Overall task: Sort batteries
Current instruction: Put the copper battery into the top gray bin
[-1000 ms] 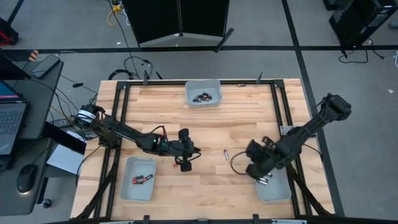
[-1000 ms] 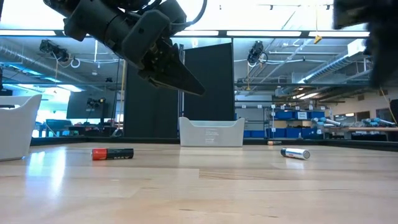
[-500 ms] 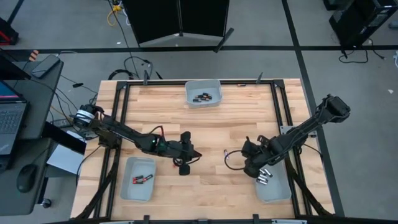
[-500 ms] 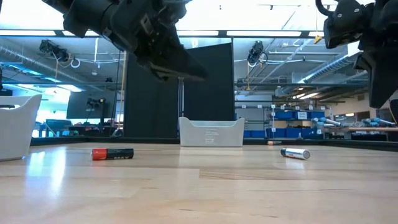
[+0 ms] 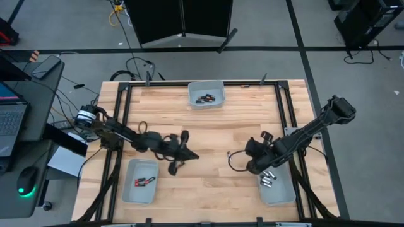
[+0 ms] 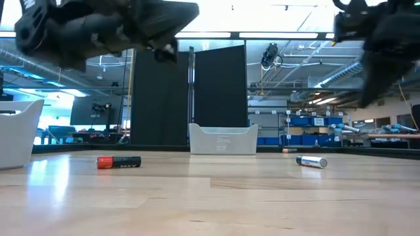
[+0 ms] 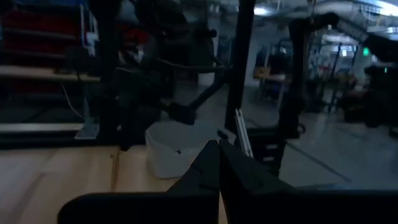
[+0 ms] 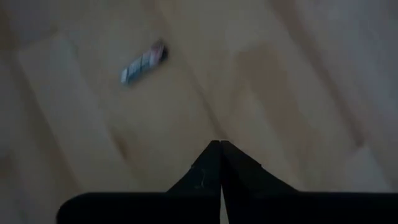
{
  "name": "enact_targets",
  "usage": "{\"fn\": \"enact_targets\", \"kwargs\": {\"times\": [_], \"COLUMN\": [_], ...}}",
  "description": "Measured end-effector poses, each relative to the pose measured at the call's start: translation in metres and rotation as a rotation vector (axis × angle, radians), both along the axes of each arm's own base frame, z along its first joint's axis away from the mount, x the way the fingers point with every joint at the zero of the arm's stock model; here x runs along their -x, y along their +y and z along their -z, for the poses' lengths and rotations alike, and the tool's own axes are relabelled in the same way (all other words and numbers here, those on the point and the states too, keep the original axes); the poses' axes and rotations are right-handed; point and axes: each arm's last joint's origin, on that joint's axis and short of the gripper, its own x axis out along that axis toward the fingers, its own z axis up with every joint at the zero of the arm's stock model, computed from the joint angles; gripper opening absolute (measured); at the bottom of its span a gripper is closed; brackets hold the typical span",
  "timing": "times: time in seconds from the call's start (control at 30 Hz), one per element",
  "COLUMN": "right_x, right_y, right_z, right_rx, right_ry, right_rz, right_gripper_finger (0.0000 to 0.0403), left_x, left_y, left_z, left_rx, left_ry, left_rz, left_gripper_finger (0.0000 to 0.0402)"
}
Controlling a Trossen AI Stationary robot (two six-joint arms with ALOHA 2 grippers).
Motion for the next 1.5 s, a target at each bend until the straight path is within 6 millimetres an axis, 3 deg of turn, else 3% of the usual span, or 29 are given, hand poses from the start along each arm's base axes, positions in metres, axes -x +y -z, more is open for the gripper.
{"fn": "enact_targets", "kwargs": {"times": [0.23, 0.5, 0.6, 0.73, 0.93, 1.1, 1.27, 1.4, 1.5], "right_x": [-0.032, -0.065, -0.063, -0.053, -0.046, -0.036, -0.037, -0.04, -0.047], "right_y": [-0.026, -0.094, -0.133, -0.186, -0.241, -0.272, -0.294, -0.309, -0.316], "right_z": [-0.006, -0.014, -0.015, -0.01, 0.01, 0.027, 0.03, 0.032, 0.015], "right_rx": [0.065, -0.013, -0.027, -0.03, -0.02, 0.053, 0.099, 0.091, 0.095], "right_ry": [-0.149, -0.252, -0.25, -0.256, -0.266, -0.2, -0.184, -0.095, 0.03], "right_rz": [-0.051, -0.127, -0.048, 0.2, 0.473, 0.659, 0.724, 0.684, 0.555], "right_gripper_finger": [0.0011, 0.0011, 0.0011, 0.0008, 0.0008, 0.0008, 0.0009, 0.0009, 0.0009], "left_x": [0.016, 0.012, 0.011, 0.011, 0.01, 0.01, 0.01, 0.01, 0.01], "left_y": [0.013, 0.034, 0.043, 0.052, 0.06, 0.062, 0.062, 0.062, 0.062], "left_z": [0.014, 0.018, 0.019, 0.026, 0.027, 0.028, 0.028, 0.028, 0.029], "left_rx": [0.009, -0.047, -0.063, -0.089, -0.089, -0.089, -0.089, -0.089, -0.087], "left_ry": [0.015, 0.041, 0.058, 0.128, 0.135, 0.141, 0.143, 0.144, 0.156], "left_rz": [-0.092, -0.256, -0.266, -0.291, -0.316, -0.323, -0.322, -0.322, -0.322], "left_gripper_finger": [0.0006, 0.0006, 0.0006, 0.0006, 0.0006, 0.0006, 0.0006, 0.0006, 0.0006]}}
